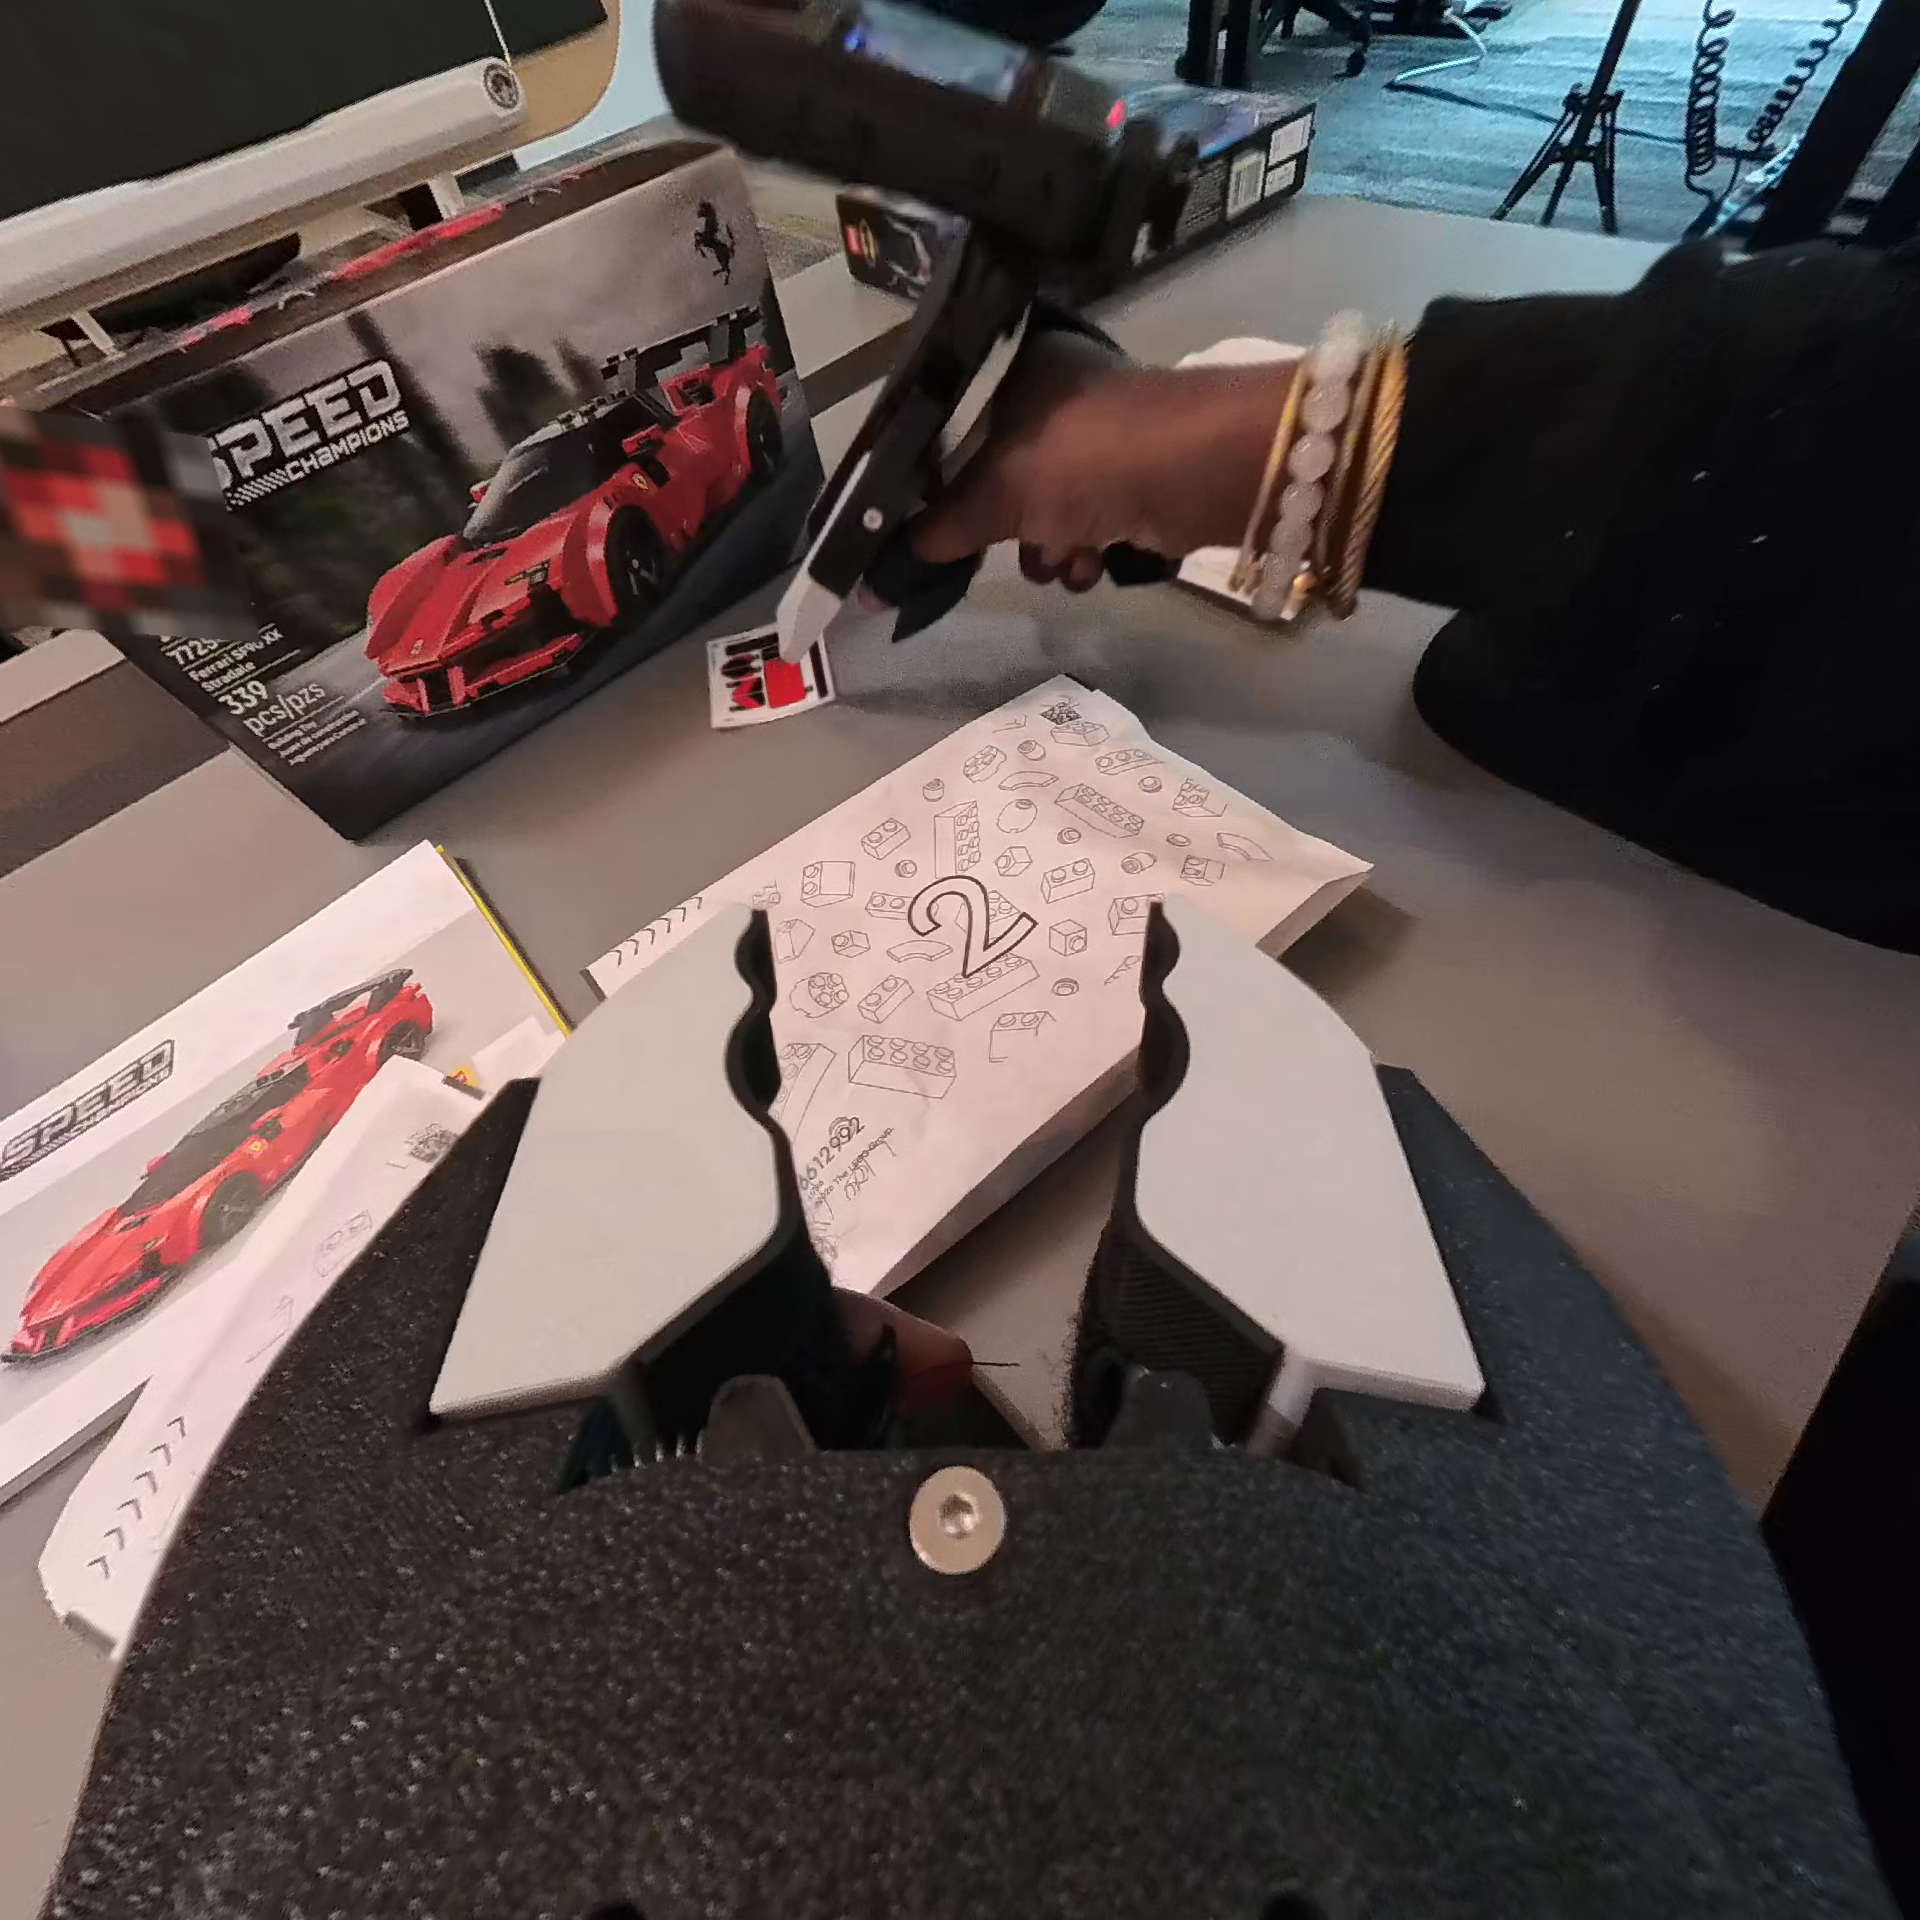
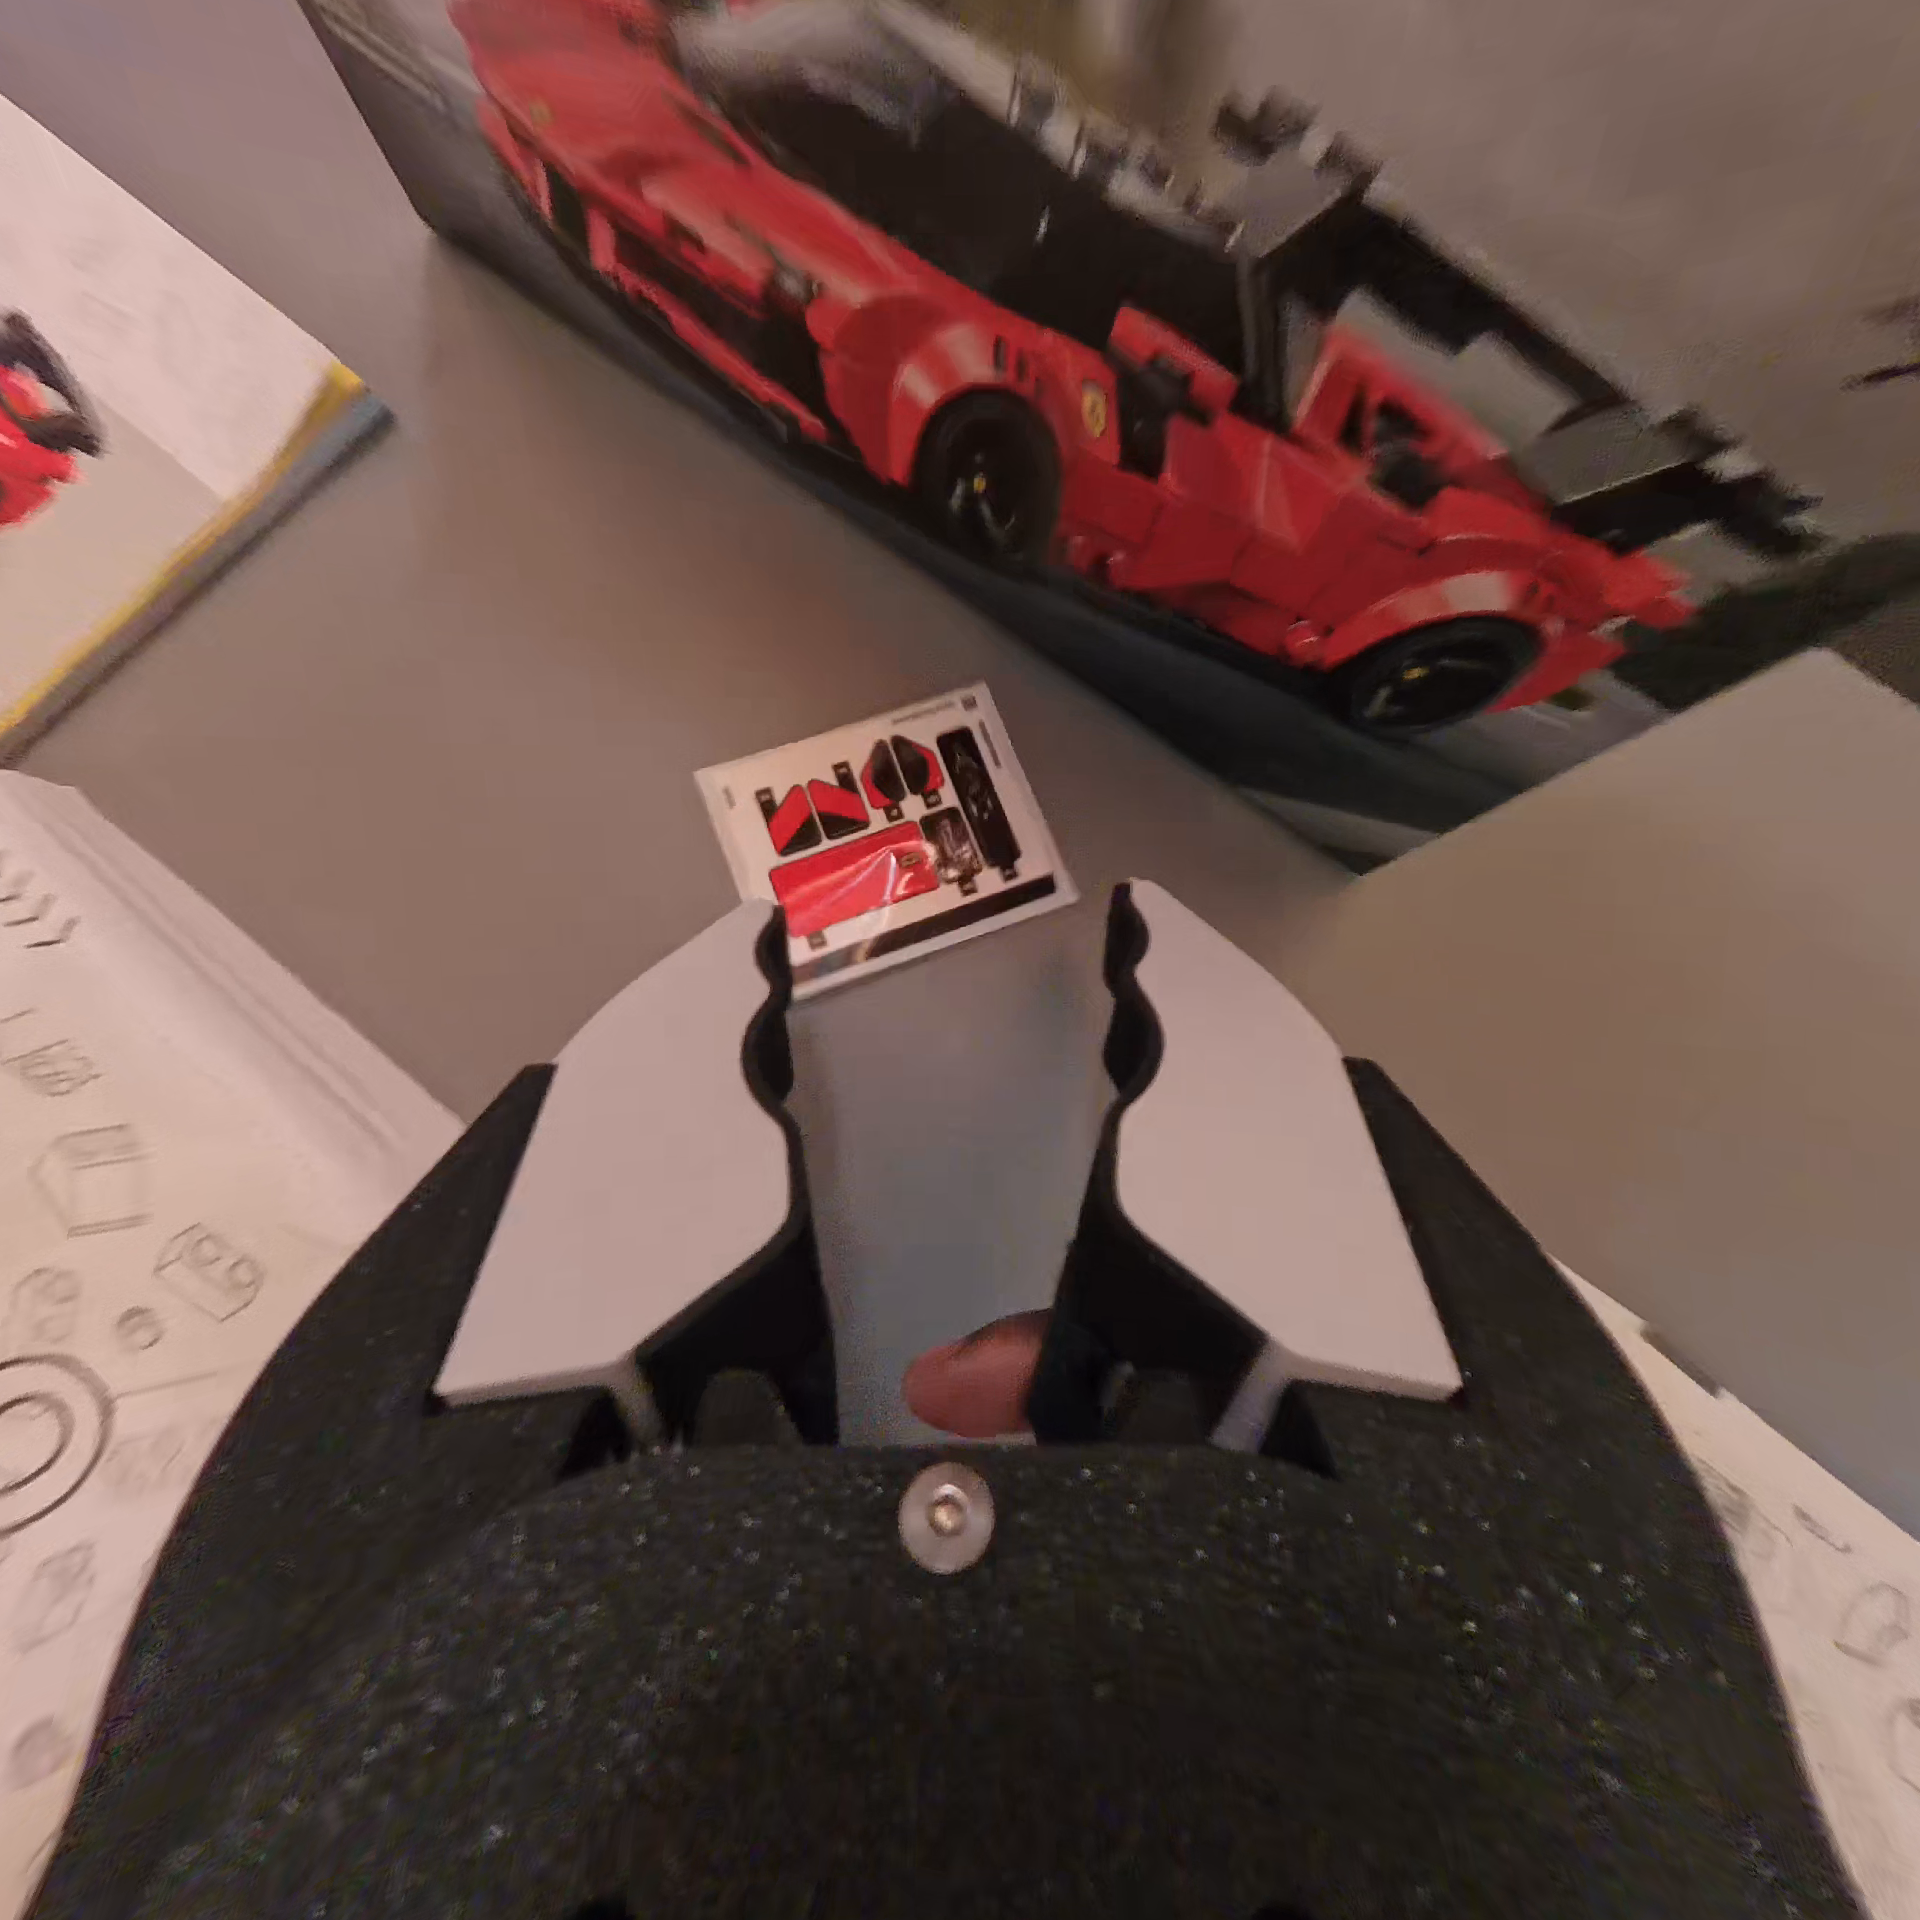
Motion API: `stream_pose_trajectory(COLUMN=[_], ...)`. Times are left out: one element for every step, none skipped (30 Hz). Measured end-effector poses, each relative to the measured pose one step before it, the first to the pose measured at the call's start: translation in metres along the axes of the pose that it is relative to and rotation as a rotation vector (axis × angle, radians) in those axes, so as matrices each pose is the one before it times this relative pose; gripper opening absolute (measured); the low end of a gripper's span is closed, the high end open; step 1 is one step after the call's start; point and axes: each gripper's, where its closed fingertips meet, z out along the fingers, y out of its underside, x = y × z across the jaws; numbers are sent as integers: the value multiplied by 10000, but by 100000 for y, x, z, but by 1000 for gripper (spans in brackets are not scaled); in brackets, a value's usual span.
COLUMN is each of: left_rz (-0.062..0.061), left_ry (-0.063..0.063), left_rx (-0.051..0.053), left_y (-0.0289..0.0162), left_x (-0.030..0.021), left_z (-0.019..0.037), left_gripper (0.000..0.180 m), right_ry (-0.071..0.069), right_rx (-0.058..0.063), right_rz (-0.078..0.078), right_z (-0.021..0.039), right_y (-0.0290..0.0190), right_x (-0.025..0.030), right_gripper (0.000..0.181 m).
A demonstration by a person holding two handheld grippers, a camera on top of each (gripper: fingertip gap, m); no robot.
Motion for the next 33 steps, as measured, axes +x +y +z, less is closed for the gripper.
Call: stream_pose_trajectory(left_rz=[-12,-81,-51,5,0,-16,-40,-72,-62,1,52,56,27,-13,-24,-2,-5,-32,-20,-8,32,81,87,105,130,116,54,-6,-45,-46,1,15,-3], left_ry=[20,-11,-13,0,-20,0,66,82,48,33,40,52,51,70,99,124,153,138,105,48,41,75,61,45,38,22,22,51,29,-27,-27,-4,12], left_rx=[30,27,5,-32,-47,-29,-8,-13,-18,-26,-42,-31,-10,1,13,24,34,49,66,63,32,-31,-84,-103,-104,-66,-2,14,-3,0,41,36,4], left_y=[-82,-86,-14,51,111,124,87,66,42,35,28,33,-26,-42,-110,-145,-181,-267,-284,-308,-245,-112,-47,-18,28,-3,-37,-39,0,-4,-33,-45,0], left_x=[15,-23,-37,-17,-37,-22,86,113,75,95,157,224,191,164,198,248,269,345,322,250,267,313,271,231,209,142,120,121,71,-2,-12,44,80], left_z=[-47,-20,-37,10,30,41,75,134,121,86,65,-27,63,161,211,186,200,175,203,218,240,176,261,228,170,114,72,106,92,95,73,77,115], left_gripper=[68,68,69,69,70,72,73,75,77,79,80,81,81,81,81,81,81,81,81,81,81,80,80,80,80,80,80,79,80,80,80,80,79], right_ry=[-11,-73,-123,-189,-199,-315,-312,-191,-147,-15,46,95,187,265,197,35,-87,-62,-71,-111,-66,-67,-94,-182,-186,-148,-142,-72,52,124,126,57,-29], right_rx=[222,232,131,83,27,91,45,-79,-88,-118,-100,-119,-207,-198,-192,-237,-183,-165,-188,-175,-88,67,118,129,203,189,94,-47,-168,-175,-216,-297,-269], right_rz=[-9,-65,-93,-113,-127,-197,-213,-164,-172,-94,-36,3,68,105,128,177,161,232,250,259,251,240,265,276,264,195,51,-101,-230,-295,-246,-216,-298], right_z=[-1040,-1184,-1319,-1476,-1580,-1673,-1726,-1713,-1635,-1401,-1457,-1254,-1062,-834,-541,-224,-77,83,227,344,352,285,203,49,-127,-263,-387,-475,-542,-602,-632,-622,-610], right_y=[-404,-442,-284,-159,2,56,305,580,776,910,1066,1199,1414,1455,1483,1472,1380,1275,1203,1060,780,433,306,216,94,146,320,586,791,831,972,1110,1087], right_x=[228,192,220,212,202,81,51,194,260,370,475,552,737,906,854,640,588,648,660,559,618,540,527,303,140,16,-163,-151,-39,-42,-26,-111,-275], right_gripper=[61,68,75,81,86,90,92,95,98,100,102,102,102,104,104,105,105,103,101,96,88,82,75,69,63,58,58,59,64,73,81,86,88])
